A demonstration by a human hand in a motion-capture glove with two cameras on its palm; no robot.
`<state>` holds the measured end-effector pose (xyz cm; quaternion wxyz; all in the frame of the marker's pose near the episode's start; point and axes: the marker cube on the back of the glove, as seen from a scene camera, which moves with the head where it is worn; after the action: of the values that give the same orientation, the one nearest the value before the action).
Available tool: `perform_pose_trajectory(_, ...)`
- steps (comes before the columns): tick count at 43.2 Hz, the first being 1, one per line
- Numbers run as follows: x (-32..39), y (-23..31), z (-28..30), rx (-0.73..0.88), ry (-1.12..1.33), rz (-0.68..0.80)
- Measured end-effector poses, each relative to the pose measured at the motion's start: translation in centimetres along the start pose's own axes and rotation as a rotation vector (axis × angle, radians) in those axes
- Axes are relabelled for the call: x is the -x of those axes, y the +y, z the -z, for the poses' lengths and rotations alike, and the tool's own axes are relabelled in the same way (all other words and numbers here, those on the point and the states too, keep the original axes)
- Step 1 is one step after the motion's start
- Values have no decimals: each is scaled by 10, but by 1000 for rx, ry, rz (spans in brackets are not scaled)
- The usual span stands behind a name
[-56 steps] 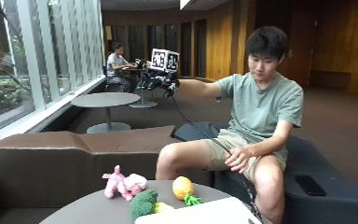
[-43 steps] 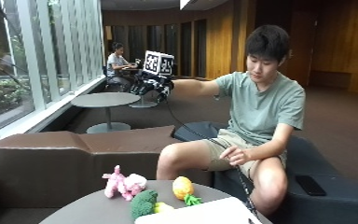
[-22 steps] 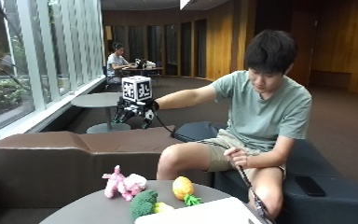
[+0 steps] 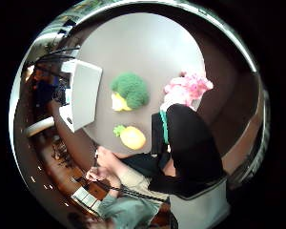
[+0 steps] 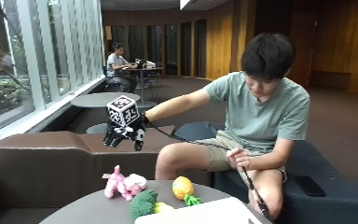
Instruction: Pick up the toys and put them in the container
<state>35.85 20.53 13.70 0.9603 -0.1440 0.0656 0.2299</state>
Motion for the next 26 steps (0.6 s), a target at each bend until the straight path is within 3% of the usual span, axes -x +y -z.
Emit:
perform_pose_trajectory(12,13,-25,-38,55,-49,115)
perform_pose_trajectory(26,21,-63,-154,248,-39,166)
